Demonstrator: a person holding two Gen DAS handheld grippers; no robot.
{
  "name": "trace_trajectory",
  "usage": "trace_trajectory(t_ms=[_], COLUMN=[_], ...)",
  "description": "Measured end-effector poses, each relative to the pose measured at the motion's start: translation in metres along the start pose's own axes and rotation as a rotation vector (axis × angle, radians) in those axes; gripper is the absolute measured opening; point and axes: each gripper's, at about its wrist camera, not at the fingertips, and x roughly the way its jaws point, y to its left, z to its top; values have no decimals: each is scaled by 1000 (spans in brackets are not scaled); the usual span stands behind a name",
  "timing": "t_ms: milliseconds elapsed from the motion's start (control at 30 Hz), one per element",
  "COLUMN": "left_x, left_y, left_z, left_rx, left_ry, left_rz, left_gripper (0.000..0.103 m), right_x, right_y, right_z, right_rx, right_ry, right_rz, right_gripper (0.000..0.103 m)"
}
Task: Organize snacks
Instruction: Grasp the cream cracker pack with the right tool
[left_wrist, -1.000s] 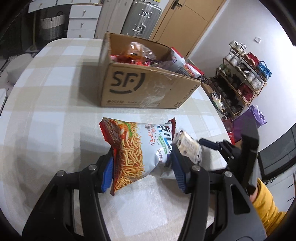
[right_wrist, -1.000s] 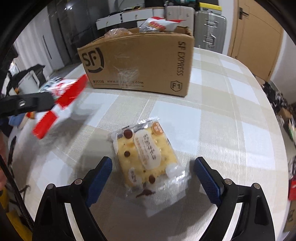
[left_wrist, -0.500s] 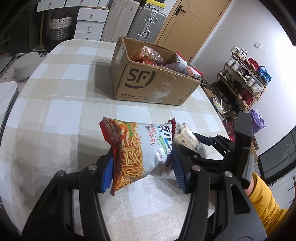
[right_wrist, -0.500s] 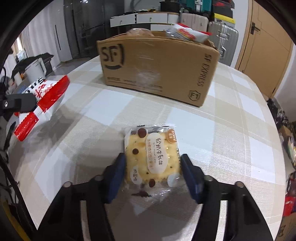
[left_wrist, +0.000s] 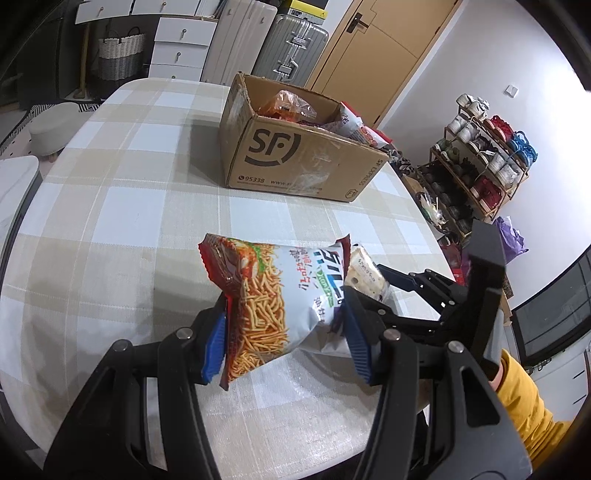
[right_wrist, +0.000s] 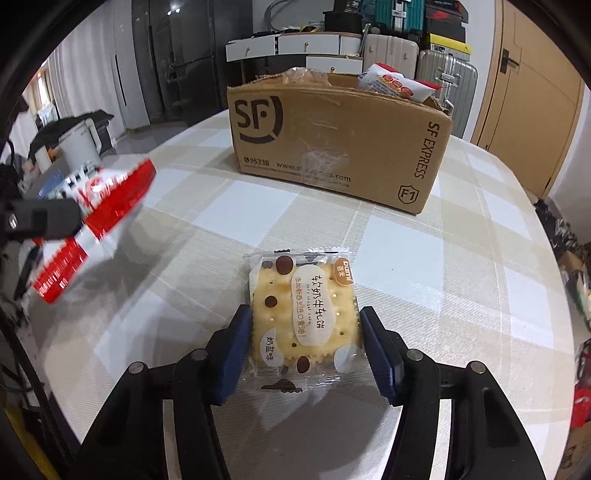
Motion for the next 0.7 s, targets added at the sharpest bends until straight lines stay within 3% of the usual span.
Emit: trace_trajectory(t_ms=[700], left_x=[-53], left_y=[-29], left_z=[14], left_rx=[66], left_ry=[-104], left_rz=[24], left_gripper=[52], right_x=[-99], right_y=[13], right_z=[33], right_rx=[195], right_ry=[-201], right_rz=[285], right_gripper=[59])
